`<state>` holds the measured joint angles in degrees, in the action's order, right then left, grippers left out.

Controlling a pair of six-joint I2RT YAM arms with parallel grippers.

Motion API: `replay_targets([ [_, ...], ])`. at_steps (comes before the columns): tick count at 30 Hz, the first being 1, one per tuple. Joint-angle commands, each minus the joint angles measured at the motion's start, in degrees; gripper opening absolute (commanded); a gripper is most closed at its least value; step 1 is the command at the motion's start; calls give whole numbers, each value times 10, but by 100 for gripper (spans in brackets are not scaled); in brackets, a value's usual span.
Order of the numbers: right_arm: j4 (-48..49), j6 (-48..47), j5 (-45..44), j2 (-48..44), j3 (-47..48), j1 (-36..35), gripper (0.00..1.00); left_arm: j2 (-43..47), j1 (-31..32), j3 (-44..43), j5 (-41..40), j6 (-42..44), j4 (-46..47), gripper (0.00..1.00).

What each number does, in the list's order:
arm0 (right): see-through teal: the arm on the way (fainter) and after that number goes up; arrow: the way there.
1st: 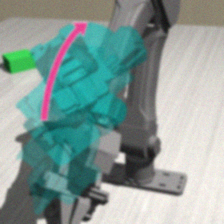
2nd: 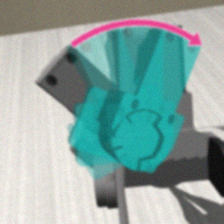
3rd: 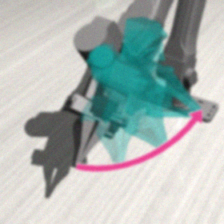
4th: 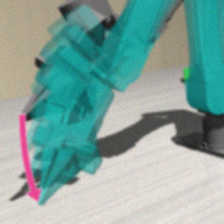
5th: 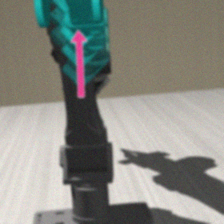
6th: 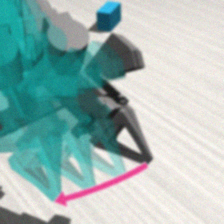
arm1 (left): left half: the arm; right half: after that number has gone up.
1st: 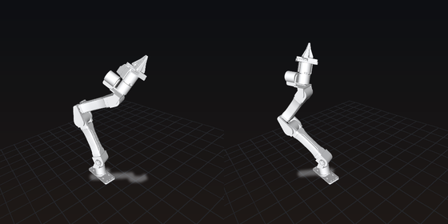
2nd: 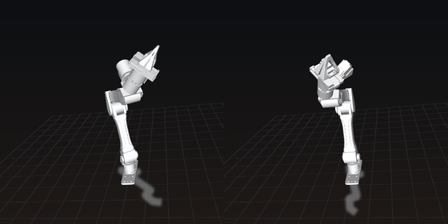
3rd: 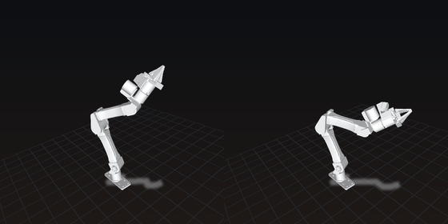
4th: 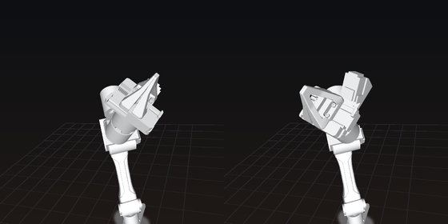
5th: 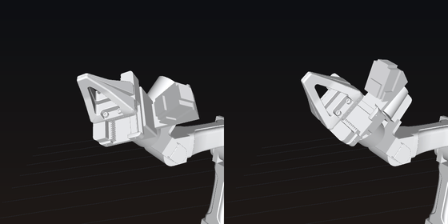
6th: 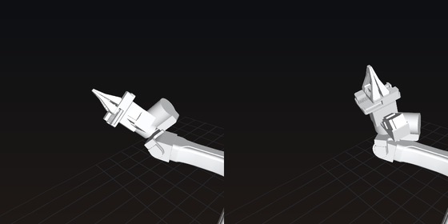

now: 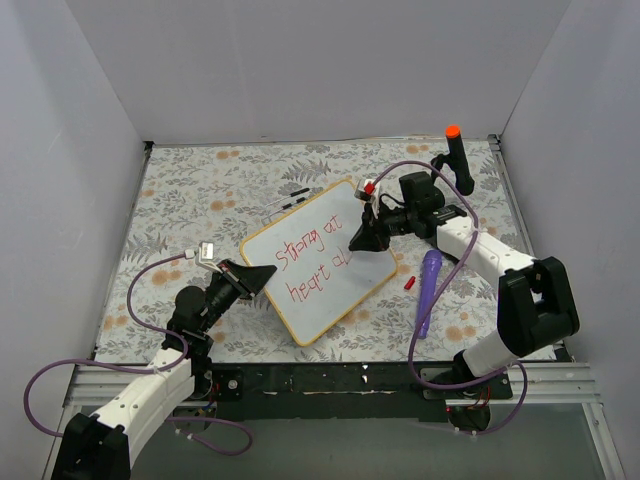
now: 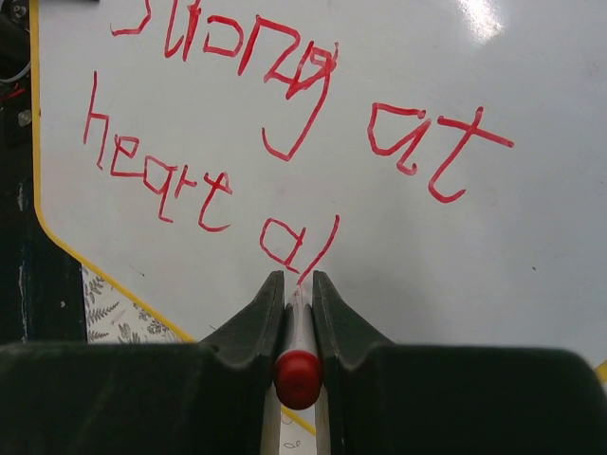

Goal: Write a sentence on the whiteboard

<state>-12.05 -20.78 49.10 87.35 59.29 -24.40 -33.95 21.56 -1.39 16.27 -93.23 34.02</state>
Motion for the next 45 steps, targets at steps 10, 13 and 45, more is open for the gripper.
replay_targets([
  [10, -51, -37, -4, -63, 58, 0, 1, 28, 1, 32, 3, -20, 98, 0],
  [13, -57, -42, 12, -81, 63, -1, 1, 27, 1, 31, 3, -20, 98, 0],
  [45, -2, -36, 28, -108, 0, 42, 1, 40, 1, 31, 10, -24, 97, 0],
])
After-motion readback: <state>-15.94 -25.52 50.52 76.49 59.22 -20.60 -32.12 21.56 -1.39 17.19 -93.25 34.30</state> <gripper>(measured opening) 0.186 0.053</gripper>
